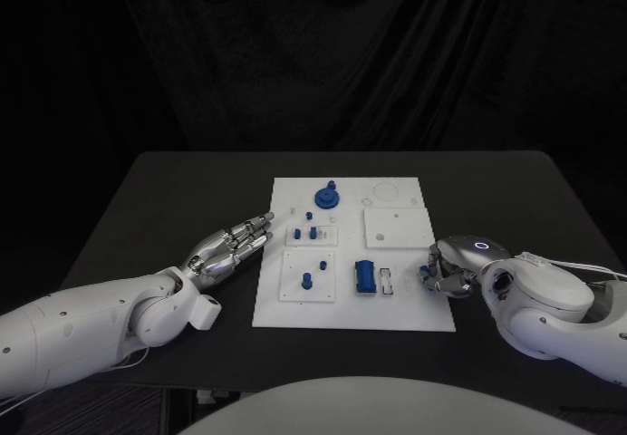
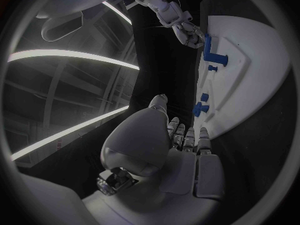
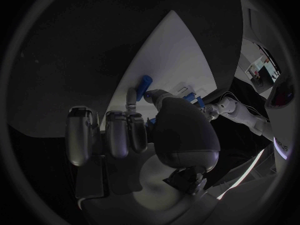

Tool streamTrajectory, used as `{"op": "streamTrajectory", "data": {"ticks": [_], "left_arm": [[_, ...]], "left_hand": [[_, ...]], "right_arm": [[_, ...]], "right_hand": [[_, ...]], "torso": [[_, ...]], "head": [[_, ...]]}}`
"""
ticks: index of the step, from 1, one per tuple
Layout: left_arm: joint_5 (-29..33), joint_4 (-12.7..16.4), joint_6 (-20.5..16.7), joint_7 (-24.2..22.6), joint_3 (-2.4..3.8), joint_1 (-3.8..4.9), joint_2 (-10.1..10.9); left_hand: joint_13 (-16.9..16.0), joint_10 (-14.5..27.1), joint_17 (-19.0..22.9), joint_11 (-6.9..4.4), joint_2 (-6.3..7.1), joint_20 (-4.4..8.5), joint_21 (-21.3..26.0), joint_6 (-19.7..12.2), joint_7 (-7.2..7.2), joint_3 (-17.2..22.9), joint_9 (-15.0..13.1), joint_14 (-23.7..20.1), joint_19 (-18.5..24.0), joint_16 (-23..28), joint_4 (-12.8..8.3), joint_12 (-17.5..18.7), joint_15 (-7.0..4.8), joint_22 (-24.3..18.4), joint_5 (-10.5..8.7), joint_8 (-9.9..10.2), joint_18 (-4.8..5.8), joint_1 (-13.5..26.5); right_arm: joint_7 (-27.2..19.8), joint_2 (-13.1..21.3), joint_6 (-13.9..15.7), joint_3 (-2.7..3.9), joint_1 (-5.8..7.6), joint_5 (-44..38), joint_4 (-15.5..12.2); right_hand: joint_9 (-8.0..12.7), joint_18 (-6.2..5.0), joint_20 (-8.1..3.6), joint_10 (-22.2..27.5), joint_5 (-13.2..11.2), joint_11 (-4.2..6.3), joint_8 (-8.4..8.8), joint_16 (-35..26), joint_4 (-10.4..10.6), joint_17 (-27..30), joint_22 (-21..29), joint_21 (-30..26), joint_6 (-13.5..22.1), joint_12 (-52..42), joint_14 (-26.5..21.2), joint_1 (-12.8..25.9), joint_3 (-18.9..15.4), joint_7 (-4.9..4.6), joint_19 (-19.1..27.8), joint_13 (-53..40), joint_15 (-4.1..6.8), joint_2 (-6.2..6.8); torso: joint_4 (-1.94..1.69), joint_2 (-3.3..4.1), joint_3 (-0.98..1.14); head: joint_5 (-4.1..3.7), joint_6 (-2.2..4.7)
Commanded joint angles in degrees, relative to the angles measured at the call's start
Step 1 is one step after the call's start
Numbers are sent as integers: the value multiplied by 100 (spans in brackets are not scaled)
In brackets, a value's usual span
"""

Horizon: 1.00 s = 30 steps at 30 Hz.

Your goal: Assemble the parts on the task board

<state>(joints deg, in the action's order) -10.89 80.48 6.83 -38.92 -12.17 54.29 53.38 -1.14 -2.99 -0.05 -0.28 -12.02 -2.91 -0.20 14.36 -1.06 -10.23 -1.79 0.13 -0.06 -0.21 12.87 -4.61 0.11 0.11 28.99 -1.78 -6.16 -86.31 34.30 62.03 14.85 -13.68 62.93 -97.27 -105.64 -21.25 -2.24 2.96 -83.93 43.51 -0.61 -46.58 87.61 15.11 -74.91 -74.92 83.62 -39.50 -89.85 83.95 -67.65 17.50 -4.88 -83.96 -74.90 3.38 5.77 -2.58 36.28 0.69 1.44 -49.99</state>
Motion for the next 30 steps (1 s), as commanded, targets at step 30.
{"op": "streamTrajectory", "data": {"ticks": [30], "left_arm": [[28,47,72,-215,4,-15,4]], "left_hand": [[-17,-38,5,84,-21,-78,9,91,-95,88,-17,-13,-6,21,-50,-67,55,13,58,-22,-88,-66]], "right_arm": [[-363,-59,375,-51,527,4001,-38]], "right_hand": [[402,38,4,-607,241,-26,351,-47,-553,-909,-1261,-70,-56,-15,482,-480,277,-50,-305,-1510,-27,64]], "torso": [[-7,1,-4]], "head": [[55,-1]]}}
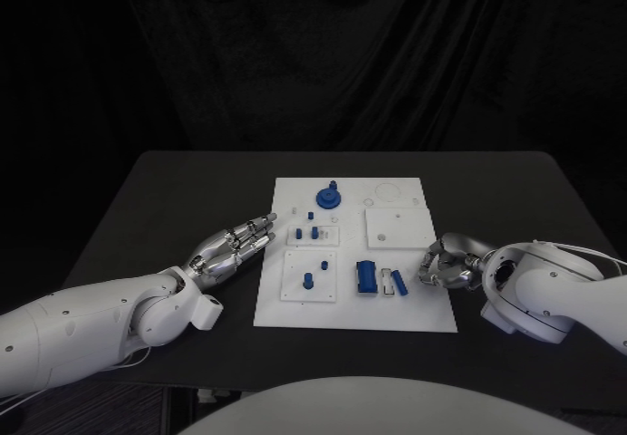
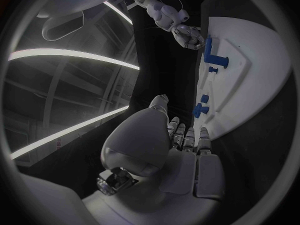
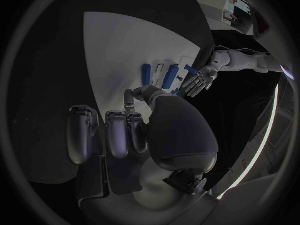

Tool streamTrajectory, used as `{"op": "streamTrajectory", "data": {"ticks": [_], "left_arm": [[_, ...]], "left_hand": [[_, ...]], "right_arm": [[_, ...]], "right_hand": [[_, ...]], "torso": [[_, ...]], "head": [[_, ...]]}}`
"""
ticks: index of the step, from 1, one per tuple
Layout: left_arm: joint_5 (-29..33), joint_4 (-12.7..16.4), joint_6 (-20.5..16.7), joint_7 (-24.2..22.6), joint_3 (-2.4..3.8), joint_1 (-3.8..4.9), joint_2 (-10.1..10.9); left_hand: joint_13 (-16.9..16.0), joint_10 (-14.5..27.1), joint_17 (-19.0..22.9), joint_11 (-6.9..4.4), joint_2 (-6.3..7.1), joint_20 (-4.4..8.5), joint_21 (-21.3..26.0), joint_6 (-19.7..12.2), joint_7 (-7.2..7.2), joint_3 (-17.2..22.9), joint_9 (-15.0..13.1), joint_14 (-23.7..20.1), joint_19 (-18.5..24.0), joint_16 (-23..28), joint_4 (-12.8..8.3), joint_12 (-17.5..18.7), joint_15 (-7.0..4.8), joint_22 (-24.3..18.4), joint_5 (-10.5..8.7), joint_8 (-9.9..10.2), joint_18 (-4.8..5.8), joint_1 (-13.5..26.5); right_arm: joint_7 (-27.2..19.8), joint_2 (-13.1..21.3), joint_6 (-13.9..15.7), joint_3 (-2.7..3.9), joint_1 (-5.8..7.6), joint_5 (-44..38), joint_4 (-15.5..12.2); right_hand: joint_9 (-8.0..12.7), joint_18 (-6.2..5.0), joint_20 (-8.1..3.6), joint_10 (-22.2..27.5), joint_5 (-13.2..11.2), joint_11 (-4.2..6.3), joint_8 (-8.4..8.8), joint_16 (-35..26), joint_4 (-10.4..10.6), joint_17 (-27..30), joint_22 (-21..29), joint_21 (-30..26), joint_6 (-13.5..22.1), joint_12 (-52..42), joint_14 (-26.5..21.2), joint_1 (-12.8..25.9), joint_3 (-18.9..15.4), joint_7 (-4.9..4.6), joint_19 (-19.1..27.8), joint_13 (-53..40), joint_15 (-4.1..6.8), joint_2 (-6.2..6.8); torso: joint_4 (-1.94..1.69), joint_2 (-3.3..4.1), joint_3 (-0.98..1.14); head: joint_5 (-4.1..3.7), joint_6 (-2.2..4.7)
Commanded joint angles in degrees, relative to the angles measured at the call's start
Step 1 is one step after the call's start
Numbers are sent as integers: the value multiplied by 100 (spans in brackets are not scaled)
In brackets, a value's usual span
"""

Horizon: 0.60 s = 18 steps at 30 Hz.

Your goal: Assemble the parts on the task board

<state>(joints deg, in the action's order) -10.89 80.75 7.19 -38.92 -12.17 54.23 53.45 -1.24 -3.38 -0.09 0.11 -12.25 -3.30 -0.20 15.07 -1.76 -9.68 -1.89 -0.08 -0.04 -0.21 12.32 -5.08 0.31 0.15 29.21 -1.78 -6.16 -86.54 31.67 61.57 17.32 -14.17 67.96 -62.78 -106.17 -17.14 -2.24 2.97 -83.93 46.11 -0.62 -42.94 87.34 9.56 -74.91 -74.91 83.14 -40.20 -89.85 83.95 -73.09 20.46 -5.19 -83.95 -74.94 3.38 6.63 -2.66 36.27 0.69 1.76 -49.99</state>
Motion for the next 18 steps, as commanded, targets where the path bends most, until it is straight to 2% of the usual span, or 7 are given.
{"op": "streamTrajectory", "data": {"ticks": [1,9,12,13,15,17,18], "left_arm": [[27,24,35,-215,4,-9,-1],[27,29,34,-221,4,-9,-9],[27,22,35,-224,4,-9,-15],[27,21,36,-224,4,-9,-17],[27,19,39,-224,4,-9,-19],[27,17,42,-223,4,-9,-21],[27,17,43,-223,4,-9,-22]], "left_hand": [[-7,1,9,45,2,-39,9,21,-25,33,-7,8,-8,21,5,-20,35,9,36,-22,-89,-42],[-6,3,9,46,4,-40,9,15,-25,34,-6,8,-8,21,3,-17,36,8,36,-21,-89,-43],[-6,3,9,46,4,-40,9,15,-25,34,-6,8,-8,21,3,-17,36,8,36,-21,-89,-43],[-6,3,9,46,4,-40,9,15,-25,34,-6,8,-8,21,3,-17,36,8,36,-21,-89,-43],[-6,3,9,46,4,-40,9,15,-25,34,-6,8,-8,21,3,-17,36,8,36,-21,-89,-43],[-6,3,9,46,4,-40,9,15,-25,34,-6,8,-8,21,3,-17,36,8,36,-21,-89,-43],[-6,3,9,46,4,-40,9,15,-25,34,-6,8,-8,21,3,-17,36,8,36,-21,-89,-43]], "right_arm": [[-114,-20,145,-2,32,578,27],[-157,-8,194,-2,57,606,69],[-160,11,195,-2,59,598,53],[-157,17,199,-2,60,571,42],[-128,33,199,-3,60,438,2],[-74,44,166,-3,60,288,-38],[-42,47,138,-3,60,211,-56]], "right_hand": [[-14,35,5,-607,-26,-28,-9,-23,-7,-901,-1259,-32,31,-15,481,64,-19,-22,-301,-1506,-29,-26],[-72,35,27,-607,-300,-53,-26,-25,-3,-895,-1258,-33,127,-15,480,144,-73,-46,-300,-1506,-53,-72],[-121,35,38,-607,-713,-53,-58,-22,43,-898,-1258,-31,152,-15,481,232,-141,-39,-300,-1506,-58,-121],[-126,35,38,-607,-751,-53,-60,-21,48,-900,-1258,-31,155,-15,482,239,-148,-38,-300,-1506,-58,-125],[-163,35,42,-607,-1528,-47,-79,-20,183,-899,-1258,-30,163,-15,482,396,-274,-26,-300,-1506,-59,-174],[-183,35,40,-607,-1857,-46,-82,-21,249,-894,-1258,-29,167,-15,481,459,-347,-25,-301,-1506,-55,-181],[-194,35,41,-607,-2161,-47,-87,-22,318,-893,-1257,-30,159,-15,481,535,-417,-25,-300,-1506,-59,-173]], "torso": [[0,1,-7],[-4,10,-2],[-6,9,4],[-7,7,4],[-1,4,5],[8,3,5],[9,2,5]], "head": [[23,-1],[3,-1],[-14,-1],[-20,-1],[-19,-1],[-16,-1],[-18,-1]]}}
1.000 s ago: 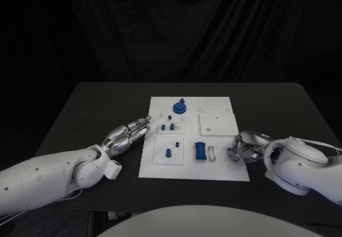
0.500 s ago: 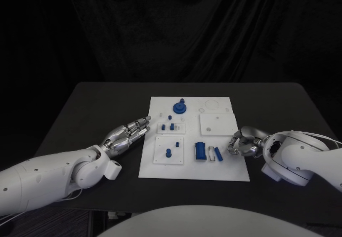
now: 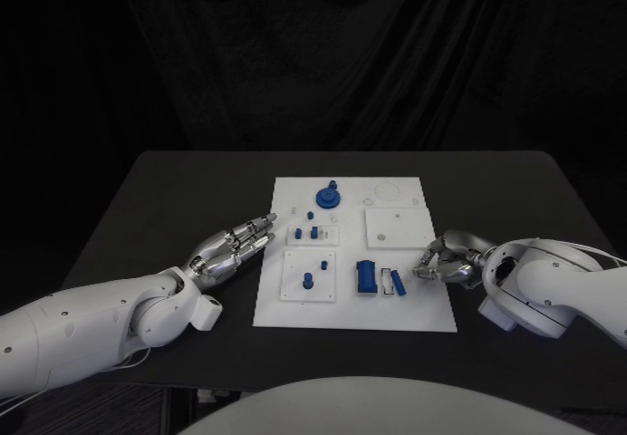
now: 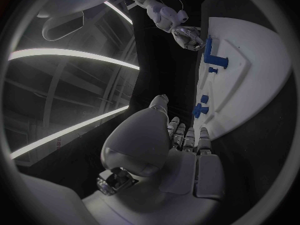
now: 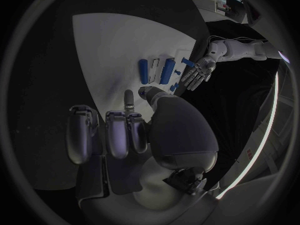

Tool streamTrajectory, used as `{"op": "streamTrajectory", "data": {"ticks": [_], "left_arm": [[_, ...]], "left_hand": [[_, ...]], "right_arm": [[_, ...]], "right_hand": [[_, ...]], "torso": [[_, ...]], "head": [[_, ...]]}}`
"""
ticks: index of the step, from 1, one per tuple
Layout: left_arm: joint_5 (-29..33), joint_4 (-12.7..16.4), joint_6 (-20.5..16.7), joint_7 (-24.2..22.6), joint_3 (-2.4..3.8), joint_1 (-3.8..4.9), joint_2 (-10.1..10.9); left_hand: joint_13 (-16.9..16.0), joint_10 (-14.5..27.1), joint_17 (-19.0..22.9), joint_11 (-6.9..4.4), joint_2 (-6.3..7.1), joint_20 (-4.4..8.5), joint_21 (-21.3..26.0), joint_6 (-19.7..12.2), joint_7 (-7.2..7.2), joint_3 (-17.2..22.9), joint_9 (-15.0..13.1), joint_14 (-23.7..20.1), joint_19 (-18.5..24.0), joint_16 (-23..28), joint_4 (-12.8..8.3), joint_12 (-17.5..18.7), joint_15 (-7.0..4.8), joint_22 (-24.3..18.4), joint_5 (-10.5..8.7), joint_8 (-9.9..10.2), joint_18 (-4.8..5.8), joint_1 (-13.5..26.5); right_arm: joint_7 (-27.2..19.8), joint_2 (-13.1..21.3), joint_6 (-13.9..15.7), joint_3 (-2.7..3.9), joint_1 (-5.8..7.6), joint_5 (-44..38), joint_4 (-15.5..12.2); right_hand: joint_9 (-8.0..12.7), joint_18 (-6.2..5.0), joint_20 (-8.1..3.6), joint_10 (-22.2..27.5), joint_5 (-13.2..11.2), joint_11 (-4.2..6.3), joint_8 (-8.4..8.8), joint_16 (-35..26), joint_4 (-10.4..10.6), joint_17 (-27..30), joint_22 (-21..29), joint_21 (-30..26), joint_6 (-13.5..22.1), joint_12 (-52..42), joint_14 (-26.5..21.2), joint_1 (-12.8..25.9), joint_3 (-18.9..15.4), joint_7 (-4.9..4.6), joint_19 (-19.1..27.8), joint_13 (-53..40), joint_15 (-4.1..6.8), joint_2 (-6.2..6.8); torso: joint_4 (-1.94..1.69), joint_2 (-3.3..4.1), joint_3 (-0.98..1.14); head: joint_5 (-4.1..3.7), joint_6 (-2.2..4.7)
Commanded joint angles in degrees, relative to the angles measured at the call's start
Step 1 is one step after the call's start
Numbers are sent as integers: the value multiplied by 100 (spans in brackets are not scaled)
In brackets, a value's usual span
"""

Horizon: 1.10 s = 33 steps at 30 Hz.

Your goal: Assemble the parts on the task board

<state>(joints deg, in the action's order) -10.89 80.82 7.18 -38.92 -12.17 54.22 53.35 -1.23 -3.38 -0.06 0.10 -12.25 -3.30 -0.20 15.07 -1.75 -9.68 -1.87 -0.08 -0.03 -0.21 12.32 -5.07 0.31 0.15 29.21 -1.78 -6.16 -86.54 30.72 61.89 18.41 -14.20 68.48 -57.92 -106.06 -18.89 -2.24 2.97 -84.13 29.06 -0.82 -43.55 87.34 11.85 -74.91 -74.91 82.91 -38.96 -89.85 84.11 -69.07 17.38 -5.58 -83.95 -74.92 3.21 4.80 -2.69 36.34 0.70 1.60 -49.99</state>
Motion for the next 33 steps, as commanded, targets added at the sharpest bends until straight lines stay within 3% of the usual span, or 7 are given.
{"op": "streamTrajectory", "data": {"ticks": [1,3,5,13,21,25,33], "left_arm": [[27,8,46,-222,4,-9,-13],[27,7,49,-221,4,-9,-13],[27,7,53,-219,4,-9,-14],[27,9,62,-209,4,-9,-14],[27,8,79,-188,4,-9,-14],[27,2,96,-180,4,-9,-25],[27,-9,127,-157,4,-9,-33]], "left_hand": [[-7,3,6,46,4,-40,9,16,-26,34,-8,8,-8,21,3,-18,36,9,37,-21,-88,-43],[-7,3,6,46,4,-40,9,16,-26,34,-8,8,-8,21,3,-18,36,9,37,-21,-88,-43],[-7,3,6,46,4,-40,9,16,-26,34,-8,8,-8,21,3,-18,36,9,37,-21,-88,-43],[-7,2,6,48,15,-45,8,14,-27,39,-7,8,-9,21,-9,-20,41,10,37,-20,-88,-42],[-7,2,6,48,15,-45,8,14,-27,39,-7,8,-9,21,-9,-20,41,10,37,-20,-88,-42],[-8,0,6,53,15,-50,7,19,-31,44,-7,8,-10,21,-14,-23,47,12,38,-20,-87,-40],[-7,1,6,59,12,-57,7,27,-40,52,-8,8,-11,21,-19,-23,57,13,40,-21,-86,-37]], "right_arm": [[128,17,-42,0,9,-440,-101],[225,12,-137,0,8,-658,-141],[329,-5,-243,0,7,-870,-178],[539,-135,-481,-1,-17,-1153,-150],[595,-302,-539,-1,-127,-1344,-6],[598,-375,-542,-1,-210,-1440,49],[571,-486,-515,-1,-334,-1638,127]], "right_hand": [[-28,35,41,-587,-634,-26,-28,-24,123,-888,-1258,-7,32,-15,463,162,-151,16,-301,-1508,-39,15],[-48,33,40,-587,-904,-23,-43,-25,191,-884,-1256,-12,15,-15,462,233,-236,20,-299,-1508,-37,35],[-126,28,31,-587,-1732,0,-120,-40,437,-853,-1249,-31,-24,-15,456,505,-532,47,-291,-1508,-22,125],[-345,27,-34,-587,-2373,84,-379,-42,477,-848,-1249,-35,-133,-15,456,658,-803,144,-294,-1508,51,89],[-445,25,-58,-587,-2040,98,-438,-47,419,-837,-1245,-51,-57,-15,454,422,-781,155,-288,-1508,70,24],[-489,22,-57,-587,-1575,91,-436,-55,358,-821,-1241,-66,-7,-15,451,231,-749,145,-283,-1508,65,-19],[-509,20,-55,-587,-1386,89,-429,-60,329,-810,-1238,-75,9,-15,449,154,-746,143,-280,-1508,63,-23]], "torso": [[18,-7,3],[21,-10,3],[24,-7,2],[18,-11,-1],[8,-11,-7],[3,-7,-7],[11,0,-1]], "head": [[3,-1],[3,-1],[1,-1],[-7,-1],[-24,-1],[-16,-1],[-17,-1]]}}
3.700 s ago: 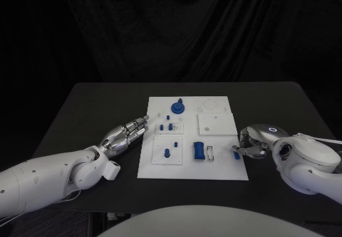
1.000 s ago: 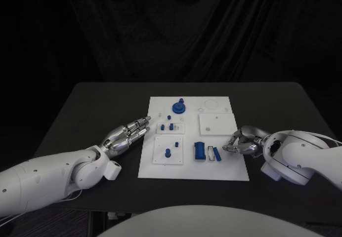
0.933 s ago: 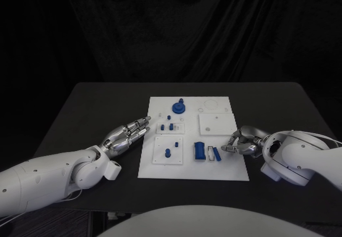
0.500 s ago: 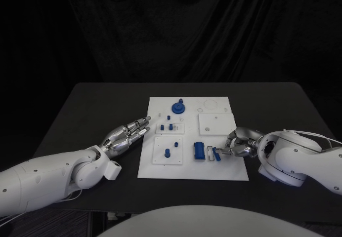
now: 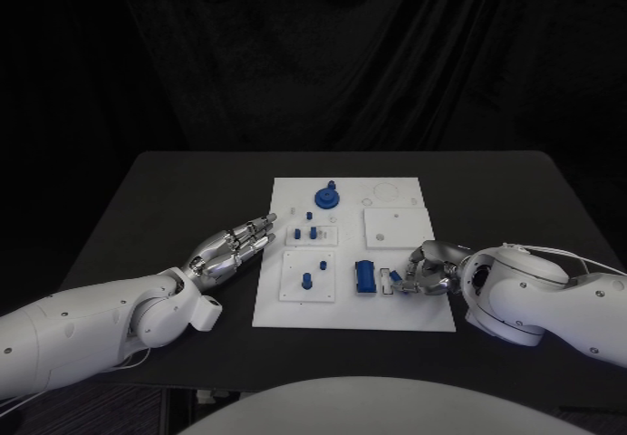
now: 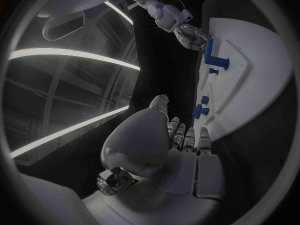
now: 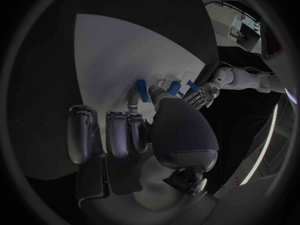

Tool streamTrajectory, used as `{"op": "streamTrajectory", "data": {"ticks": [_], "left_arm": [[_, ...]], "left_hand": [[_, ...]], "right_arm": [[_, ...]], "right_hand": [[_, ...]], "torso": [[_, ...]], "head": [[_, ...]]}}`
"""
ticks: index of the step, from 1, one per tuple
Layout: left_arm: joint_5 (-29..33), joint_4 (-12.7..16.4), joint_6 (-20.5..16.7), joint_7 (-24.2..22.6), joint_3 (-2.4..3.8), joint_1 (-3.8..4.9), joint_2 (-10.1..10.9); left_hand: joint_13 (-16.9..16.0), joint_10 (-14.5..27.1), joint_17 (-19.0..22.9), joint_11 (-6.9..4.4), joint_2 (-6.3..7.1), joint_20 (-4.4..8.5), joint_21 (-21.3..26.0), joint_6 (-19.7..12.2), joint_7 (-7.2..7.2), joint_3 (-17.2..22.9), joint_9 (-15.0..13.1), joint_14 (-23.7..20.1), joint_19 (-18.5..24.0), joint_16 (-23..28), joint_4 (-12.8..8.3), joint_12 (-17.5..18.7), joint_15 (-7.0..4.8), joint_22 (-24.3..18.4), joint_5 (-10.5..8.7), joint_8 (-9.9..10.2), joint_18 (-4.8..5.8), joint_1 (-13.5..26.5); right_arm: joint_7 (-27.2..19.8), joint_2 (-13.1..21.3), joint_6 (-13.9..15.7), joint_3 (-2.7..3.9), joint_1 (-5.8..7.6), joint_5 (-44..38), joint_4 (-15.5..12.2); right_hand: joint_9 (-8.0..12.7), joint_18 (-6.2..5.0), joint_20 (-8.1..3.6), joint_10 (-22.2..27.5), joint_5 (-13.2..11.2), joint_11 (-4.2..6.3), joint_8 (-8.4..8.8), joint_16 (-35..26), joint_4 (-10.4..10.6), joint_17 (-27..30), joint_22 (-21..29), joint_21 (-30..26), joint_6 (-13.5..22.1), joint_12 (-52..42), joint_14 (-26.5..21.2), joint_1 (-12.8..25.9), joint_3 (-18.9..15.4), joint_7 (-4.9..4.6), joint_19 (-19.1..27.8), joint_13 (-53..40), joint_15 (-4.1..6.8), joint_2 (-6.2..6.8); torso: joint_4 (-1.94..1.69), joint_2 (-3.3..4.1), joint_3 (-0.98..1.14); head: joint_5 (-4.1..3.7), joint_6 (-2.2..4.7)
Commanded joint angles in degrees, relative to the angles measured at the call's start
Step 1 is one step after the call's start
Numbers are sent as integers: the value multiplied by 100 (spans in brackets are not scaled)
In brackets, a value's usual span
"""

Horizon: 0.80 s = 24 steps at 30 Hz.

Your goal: Assemble the parts on the task board

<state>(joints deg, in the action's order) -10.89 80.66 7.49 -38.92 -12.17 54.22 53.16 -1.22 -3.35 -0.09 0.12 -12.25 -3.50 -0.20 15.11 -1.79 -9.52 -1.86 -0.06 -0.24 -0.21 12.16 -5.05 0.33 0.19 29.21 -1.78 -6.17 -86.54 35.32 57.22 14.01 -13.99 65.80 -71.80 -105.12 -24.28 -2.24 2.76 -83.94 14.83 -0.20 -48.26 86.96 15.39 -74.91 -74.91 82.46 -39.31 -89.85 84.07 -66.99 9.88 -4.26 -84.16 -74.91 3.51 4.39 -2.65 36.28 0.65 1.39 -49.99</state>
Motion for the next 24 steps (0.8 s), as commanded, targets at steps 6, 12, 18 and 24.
{"op": "streamTrajectory", "data": {"ticks": [6,12,18,24], "left_arm": [[27,-1,117,-146,5,-8,-23],[27,-8,125,-134,5,-8,-22],[27,-9,135,-121,5,-8,-17],[27,-12,155,-104,5,-8,-24]], "left_hand": [[-9,-2,9,58,12,-37,7,23,-36,36,-10,6,10,21,-3,-25,55,9,40,-21,-85,-37],[-8,-1,9,63,8,-44,6,24,-42,44,-10,6,9,21,-8,-25,65,11,40,-21,-84,-36],[-8,-1,9,66,6,-50,5,27,-46,49,-10,6,8,21,-11,-26,72,13,41,-21,-83,-35],[-9,-3,9,74,3,-61,3,33,-52,58,-11,6,6,21,-16,-29,83,16,41,-22,-81,-32]], "right_arm": [[90,-106,-17,-22,-157,-378,81],[93,-147,-7,-22,-194,-512,106],[208,-176,-206,-22,-203,-1153,83],[368,-233,-653,-22,-210,-2030,9]], "right_hand": [[25,12,-33,-606,63,27,42,-24,-32,-806,-1227,-63,44,-15,453,-73,10,12,-245,-1509,33,9],[5,8,-36,-606,694,31,78,-32,-142,-792,-1222,-83,92,-15,449,-287,112,16,-236,-1509,39,-42],[87,-4,-19,-606,2007,-20,305,-27,-368,-801,-1203,-144,206,-15,451,-584,394,-52,-210,-1509,3,63],[240,-23,55,-606,2170,-122,620,-32,-525,-792,-1174,-235,347,-15,446,-668,564,-176,-169,-1509,-84,195]], "torso": [[3,10,6],[10,2,3],[11,5,6],[5,-1,7]], "head": [[10,-1],[24,-1],[30,-1],[18,-1]]}}
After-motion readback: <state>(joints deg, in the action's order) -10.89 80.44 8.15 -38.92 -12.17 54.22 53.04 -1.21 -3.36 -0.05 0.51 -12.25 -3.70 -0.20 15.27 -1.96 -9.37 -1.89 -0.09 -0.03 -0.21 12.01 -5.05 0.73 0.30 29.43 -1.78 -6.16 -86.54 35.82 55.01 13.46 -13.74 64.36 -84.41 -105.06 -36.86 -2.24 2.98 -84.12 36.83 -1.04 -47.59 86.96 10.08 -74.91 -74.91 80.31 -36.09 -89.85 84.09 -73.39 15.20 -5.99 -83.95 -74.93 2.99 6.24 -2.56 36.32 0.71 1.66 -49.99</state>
